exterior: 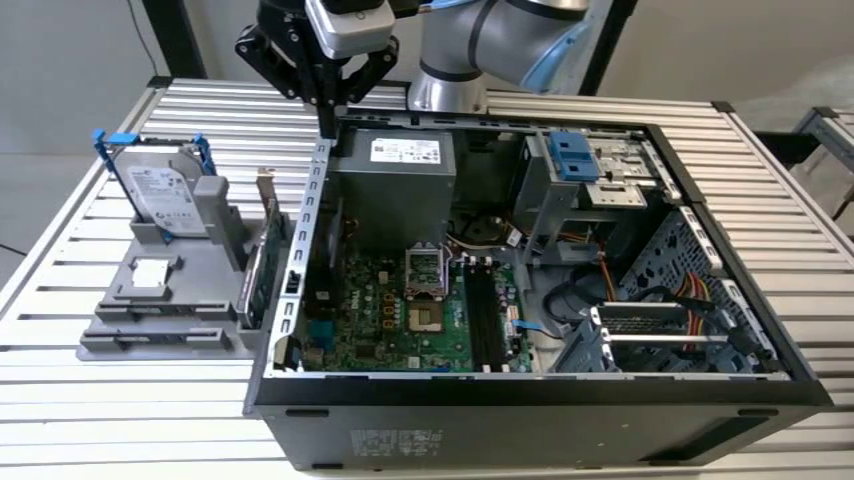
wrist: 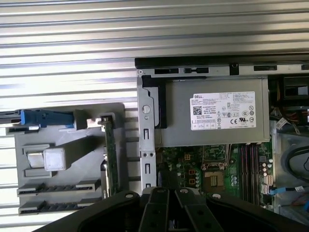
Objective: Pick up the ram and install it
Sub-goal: 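Reach for the ram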
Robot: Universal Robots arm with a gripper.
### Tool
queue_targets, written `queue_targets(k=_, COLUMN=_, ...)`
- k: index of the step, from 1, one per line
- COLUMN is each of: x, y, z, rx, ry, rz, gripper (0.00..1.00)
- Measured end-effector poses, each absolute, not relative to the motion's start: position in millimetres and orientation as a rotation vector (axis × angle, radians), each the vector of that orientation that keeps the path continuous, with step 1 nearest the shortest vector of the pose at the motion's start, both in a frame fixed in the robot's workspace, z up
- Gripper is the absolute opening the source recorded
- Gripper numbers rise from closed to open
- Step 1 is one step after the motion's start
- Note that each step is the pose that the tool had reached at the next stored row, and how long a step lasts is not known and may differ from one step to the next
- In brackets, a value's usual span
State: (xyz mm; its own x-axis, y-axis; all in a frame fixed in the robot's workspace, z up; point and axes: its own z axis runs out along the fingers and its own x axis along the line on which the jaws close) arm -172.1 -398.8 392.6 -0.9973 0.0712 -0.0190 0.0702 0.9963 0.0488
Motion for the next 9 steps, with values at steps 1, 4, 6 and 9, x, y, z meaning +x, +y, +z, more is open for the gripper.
queue_targets(k=1, x=-172.5, y=-398.8, z=392.6, rx=0.110, ry=3.118, rz=0.075, gripper=0.00)
queue_targets(k=4, x=-174.9, y=-398.8, z=392.7, rx=0.110, ry=3.118, rz=0.075, gripper=0.00)
queue_targets(k=6, x=-177.0, y=-398.8, z=392.6, rx=0.110, ry=3.118, rz=0.075, gripper=0.00)
queue_targets(k=9, x=-179.7, y=-398.8, z=392.6, rx=0.110, ry=3.118, rz=0.075, gripper=0.00)
